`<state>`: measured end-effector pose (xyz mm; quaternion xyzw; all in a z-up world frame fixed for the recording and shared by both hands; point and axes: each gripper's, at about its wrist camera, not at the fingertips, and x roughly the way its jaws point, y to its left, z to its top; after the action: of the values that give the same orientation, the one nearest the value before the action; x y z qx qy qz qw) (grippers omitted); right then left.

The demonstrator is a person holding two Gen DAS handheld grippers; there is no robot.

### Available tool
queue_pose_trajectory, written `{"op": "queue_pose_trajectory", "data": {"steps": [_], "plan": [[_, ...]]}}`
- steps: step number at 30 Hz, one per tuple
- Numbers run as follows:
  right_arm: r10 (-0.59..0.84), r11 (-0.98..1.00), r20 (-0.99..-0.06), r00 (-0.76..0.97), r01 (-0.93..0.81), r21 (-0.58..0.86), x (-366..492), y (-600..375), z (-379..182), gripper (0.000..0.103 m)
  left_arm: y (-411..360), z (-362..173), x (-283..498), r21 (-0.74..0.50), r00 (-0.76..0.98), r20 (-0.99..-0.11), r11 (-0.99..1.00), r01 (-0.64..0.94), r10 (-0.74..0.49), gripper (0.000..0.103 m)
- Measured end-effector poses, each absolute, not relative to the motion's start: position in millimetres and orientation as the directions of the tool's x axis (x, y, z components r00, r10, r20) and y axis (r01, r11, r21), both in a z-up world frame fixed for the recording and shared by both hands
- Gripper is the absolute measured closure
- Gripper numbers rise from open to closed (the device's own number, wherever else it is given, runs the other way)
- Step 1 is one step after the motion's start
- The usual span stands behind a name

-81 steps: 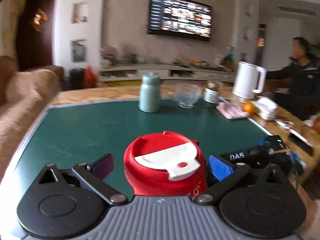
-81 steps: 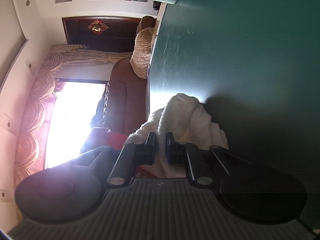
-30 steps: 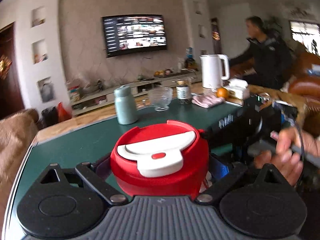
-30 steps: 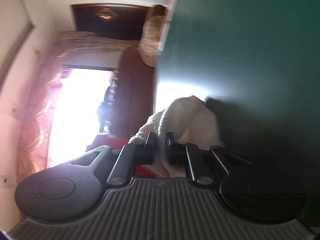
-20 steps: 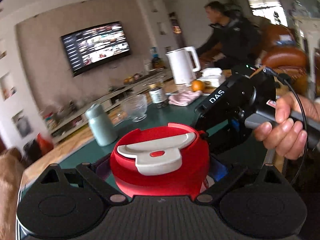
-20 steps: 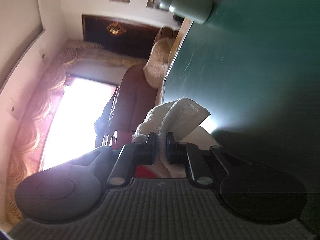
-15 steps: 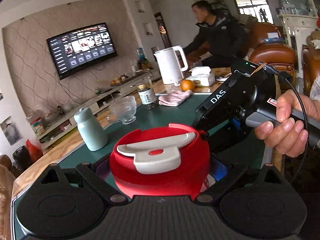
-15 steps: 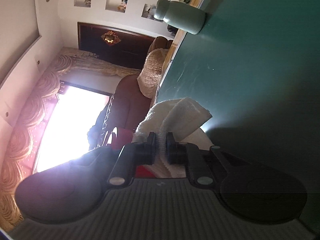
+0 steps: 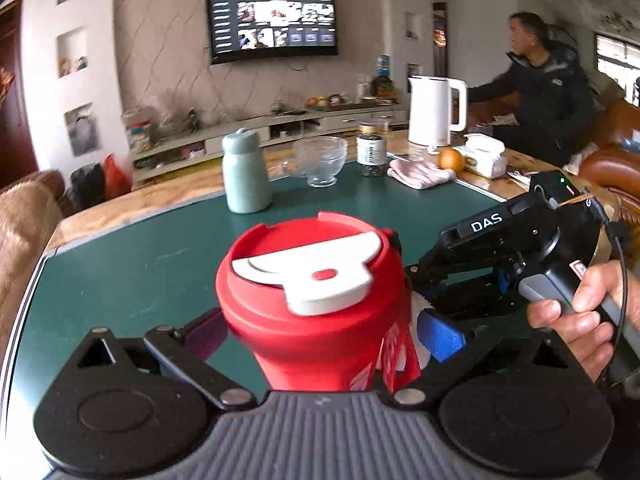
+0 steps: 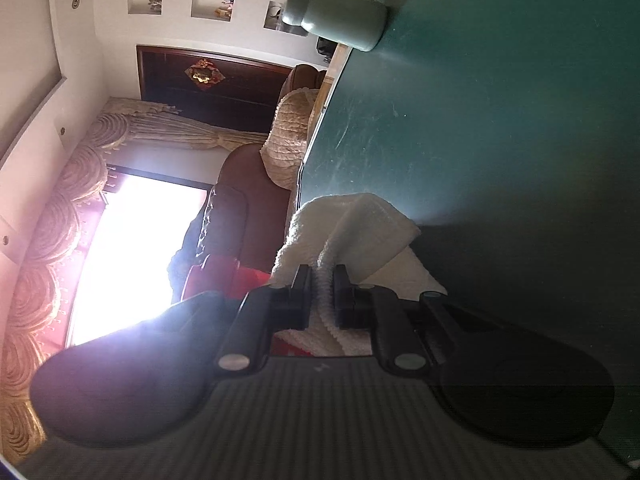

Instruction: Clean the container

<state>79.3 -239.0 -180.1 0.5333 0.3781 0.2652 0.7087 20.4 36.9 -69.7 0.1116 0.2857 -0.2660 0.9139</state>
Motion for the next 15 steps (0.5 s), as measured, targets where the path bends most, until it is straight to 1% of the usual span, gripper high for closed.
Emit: {"op": "queue_pose_trajectory", "data": {"steps": [2, 6, 11, 15], "plan": [[0.781, 0.290, -0.252, 0.571, 0.026, 0.957, 79, -238, -180, 0.090, 38, -65, 18, 0.026, 0.707, -0.583, 0.860, 0.509, -0.400, 0.000], [0.790, 0.284, -0.246, 0.562, 0.020, 0.959, 78, -234, -180, 0.090, 40, -55, 10, -0.068, 0.737, -0.575, 0.918, 0.390, -0.355, 0.000], [0.801, 0.297, -0.249, 0.545, 0.000, 0.955, 72, -234, -178, 0.090, 32, -48, 7, -0.108, 0.778, -0.593, 0.978, 0.176, -0.206, 0.000], [0.806, 0.294, -0.244, 0.539, -0.008, 0.956, 67, -236, -176, 0.090, 20, -44, 6, -0.100, 0.798, -0.588, 0.991, 0.093, -0.134, 0.000]]}}
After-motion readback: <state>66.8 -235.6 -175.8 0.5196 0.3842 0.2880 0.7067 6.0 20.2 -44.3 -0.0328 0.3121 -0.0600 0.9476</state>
